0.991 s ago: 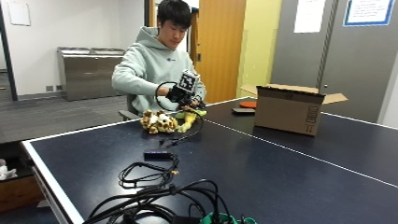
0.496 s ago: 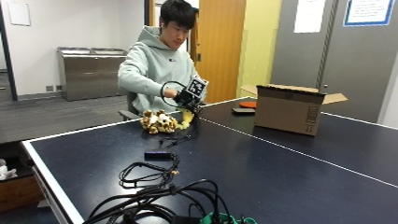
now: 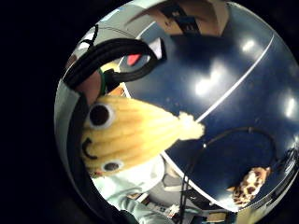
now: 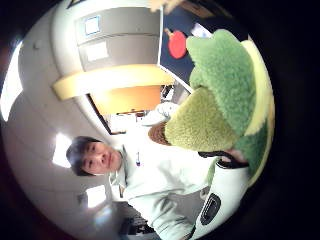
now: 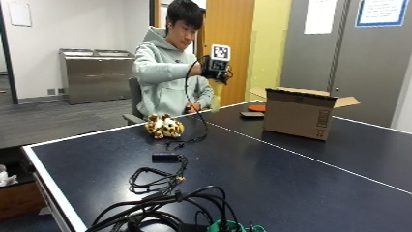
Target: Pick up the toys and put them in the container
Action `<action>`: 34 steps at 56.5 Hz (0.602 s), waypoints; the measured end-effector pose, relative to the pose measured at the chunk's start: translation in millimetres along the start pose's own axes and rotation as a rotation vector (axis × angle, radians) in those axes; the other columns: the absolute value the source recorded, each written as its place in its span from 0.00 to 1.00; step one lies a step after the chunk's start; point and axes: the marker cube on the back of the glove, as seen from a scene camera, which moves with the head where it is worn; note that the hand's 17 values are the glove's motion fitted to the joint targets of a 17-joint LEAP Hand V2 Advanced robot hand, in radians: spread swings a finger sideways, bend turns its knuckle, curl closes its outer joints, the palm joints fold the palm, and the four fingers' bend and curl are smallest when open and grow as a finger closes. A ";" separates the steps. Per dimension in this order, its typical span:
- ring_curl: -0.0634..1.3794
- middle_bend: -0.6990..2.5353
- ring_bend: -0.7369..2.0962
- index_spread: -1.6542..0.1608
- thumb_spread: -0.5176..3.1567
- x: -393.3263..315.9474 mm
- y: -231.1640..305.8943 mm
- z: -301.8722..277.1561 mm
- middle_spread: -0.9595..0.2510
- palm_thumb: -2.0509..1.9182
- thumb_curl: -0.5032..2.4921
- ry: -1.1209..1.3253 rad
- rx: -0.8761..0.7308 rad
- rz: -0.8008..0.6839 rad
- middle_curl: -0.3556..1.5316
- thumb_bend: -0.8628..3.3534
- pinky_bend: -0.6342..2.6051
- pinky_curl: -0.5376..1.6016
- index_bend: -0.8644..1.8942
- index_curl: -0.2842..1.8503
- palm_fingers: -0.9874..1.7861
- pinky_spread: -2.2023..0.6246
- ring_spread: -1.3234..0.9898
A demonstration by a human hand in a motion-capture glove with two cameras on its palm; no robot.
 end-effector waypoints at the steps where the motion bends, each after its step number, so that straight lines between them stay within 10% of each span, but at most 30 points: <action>1: 0.36 0.43 0.59 0.73 0.45 -1.6 -6.1 -13.8 0.53 0.69 0.42 0.014 0.022 0.001 0.54 0.25 0.39 0.42 0.38 0.37 0.65 0.65 0.39; 22: 0.45 0.47 0.66 0.69 0.42 -52.8 -138.3 -181.3 0.47 0.69 0.47 0.261 0.418 -0.306 0.65 0.25 0.41 0.45 0.40 0.49 0.62 0.62 0.37; 26: 0.46 0.45 0.65 0.70 0.43 -85.2 -183.2 -136.9 0.48 0.68 0.47 0.389 0.477 -0.120 0.65 0.24 0.44 0.46 0.37 0.51 0.53 0.63 0.38; 31: 0.40 0.36 0.48 0.76 0.48 -40.4 -184.3 -142.1 0.59 0.60 0.41 0.584 0.381 0.003 0.59 0.21 0.45 0.48 0.35 0.48 0.19 0.70 0.45; 34: 0.34 0.30 0.41 0.78 0.47 -37.4 -174.8 -145.6 0.67 0.56 0.39 0.363 0.368 -0.031 0.54 0.19 0.46 0.46 0.32 0.43 0.17 0.72 0.49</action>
